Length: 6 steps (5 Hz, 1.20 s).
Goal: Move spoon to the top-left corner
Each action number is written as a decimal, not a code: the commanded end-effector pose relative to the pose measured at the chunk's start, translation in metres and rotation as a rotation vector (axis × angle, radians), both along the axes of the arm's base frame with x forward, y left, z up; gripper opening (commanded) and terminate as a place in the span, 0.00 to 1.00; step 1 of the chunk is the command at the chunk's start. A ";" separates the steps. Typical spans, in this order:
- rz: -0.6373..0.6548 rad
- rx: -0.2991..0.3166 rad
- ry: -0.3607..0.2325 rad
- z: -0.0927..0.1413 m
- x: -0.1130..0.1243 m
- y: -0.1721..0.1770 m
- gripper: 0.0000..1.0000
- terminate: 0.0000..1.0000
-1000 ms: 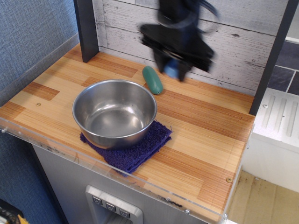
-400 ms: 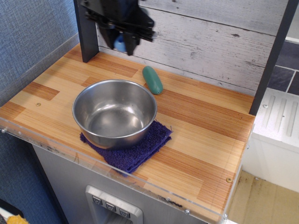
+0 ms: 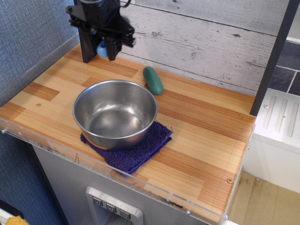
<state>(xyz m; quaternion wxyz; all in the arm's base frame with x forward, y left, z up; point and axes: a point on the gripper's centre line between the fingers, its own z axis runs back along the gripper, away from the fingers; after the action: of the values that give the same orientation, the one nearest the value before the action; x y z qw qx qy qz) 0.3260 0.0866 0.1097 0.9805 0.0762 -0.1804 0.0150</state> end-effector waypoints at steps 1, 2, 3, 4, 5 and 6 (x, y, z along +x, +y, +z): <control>0.025 0.080 -0.005 -0.009 -0.003 0.031 0.00 0.00; 0.040 0.084 0.035 -0.026 -0.004 0.043 0.00 0.00; 0.044 0.091 0.064 -0.040 0.000 0.044 0.00 0.00; 0.048 0.091 0.092 -0.052 0.009 0.042 0.00 0.00; 0.065 0.085 0.115 -0.063 0.013 0.047 0.00 0.00; 0.081 0.075 0.119 -0.069 0.015 0.051 0.00 0.00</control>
<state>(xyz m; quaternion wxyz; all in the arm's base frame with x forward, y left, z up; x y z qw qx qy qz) 0.3409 0.1337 0.0254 0.9881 0.1121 -0.0965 0.0416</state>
